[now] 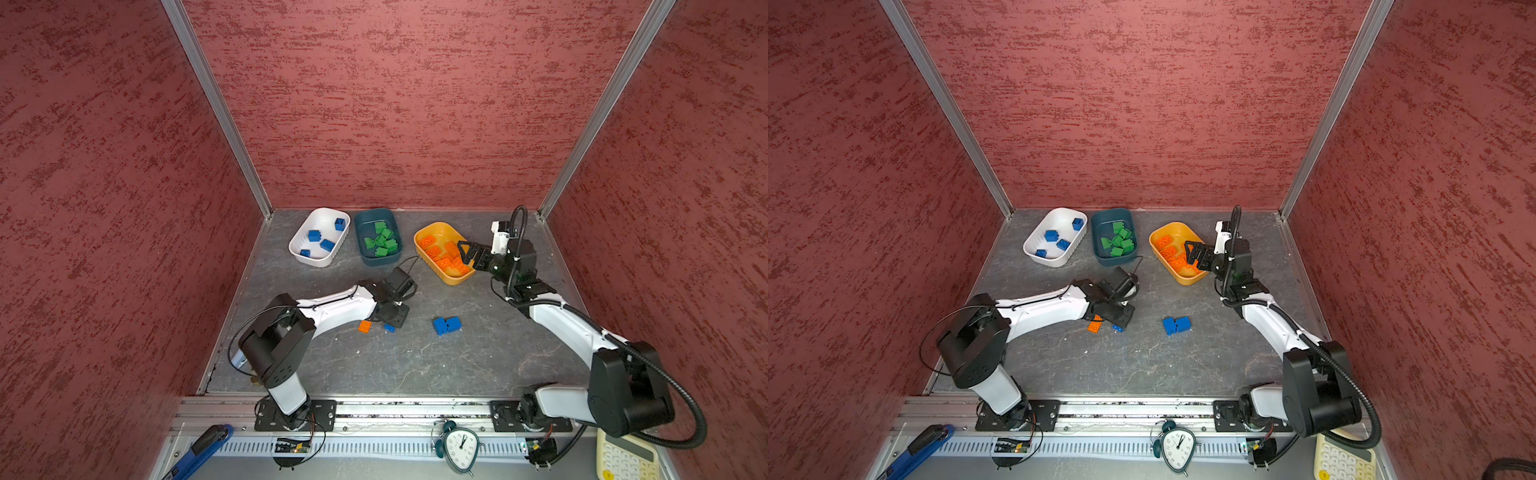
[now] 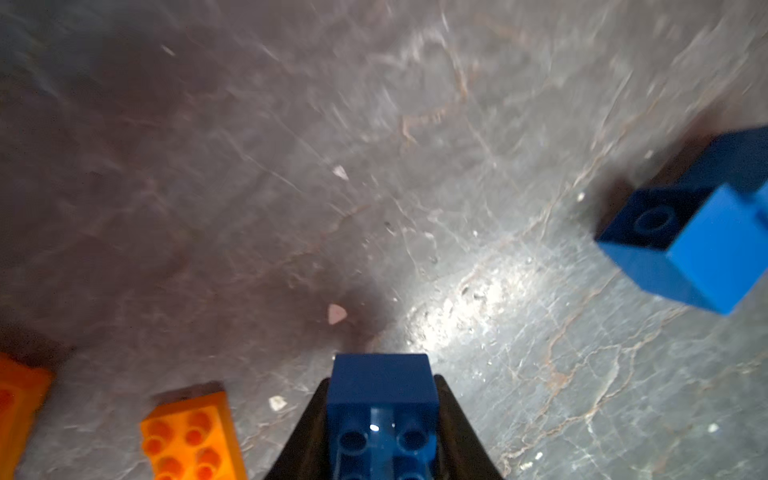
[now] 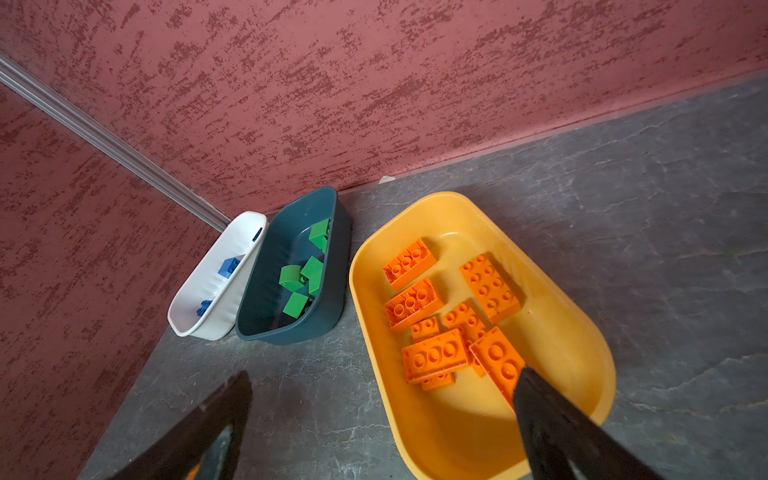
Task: Sort the legos into containers by color
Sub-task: 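Carry the blue brick to the white tub and release it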
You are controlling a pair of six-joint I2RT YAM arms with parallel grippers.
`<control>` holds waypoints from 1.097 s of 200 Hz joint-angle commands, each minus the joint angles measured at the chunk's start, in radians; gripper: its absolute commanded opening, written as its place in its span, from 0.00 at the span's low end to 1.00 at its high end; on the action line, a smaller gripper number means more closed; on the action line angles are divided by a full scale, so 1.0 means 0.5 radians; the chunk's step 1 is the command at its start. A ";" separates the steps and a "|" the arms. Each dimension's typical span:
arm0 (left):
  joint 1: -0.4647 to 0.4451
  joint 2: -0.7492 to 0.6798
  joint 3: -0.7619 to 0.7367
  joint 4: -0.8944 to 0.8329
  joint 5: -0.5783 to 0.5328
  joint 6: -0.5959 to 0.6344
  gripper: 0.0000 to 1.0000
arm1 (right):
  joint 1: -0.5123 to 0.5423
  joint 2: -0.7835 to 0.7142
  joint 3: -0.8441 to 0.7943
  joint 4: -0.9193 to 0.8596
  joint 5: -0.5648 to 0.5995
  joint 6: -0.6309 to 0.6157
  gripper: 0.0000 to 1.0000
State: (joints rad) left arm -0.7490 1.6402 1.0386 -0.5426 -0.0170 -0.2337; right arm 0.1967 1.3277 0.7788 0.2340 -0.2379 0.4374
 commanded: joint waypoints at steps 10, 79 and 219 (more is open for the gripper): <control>0.304 -0.235 -0.062 0.325 0.088 -0.163 0.28 | 0.007 -0.068 0.033 0.076 0.127 0.023 0.99; 0.944 -0.162 0.079 0.612 -0.105 -0.534 0.29 | 0.008 -0.180 -0.046 0.044 0.405 0.126 0.99; 1.452 0.723 1.200 0.217 -0.161 -0.880 0.31 | -0.017 -0.456 -0.244 -0.144 0.516 0.026 0.99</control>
State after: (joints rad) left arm -0.0326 1.9545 1.5734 -0.3988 -0.0982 -0.6254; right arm 0.1944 1.1255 0.6937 0.1638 0.0357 0.4774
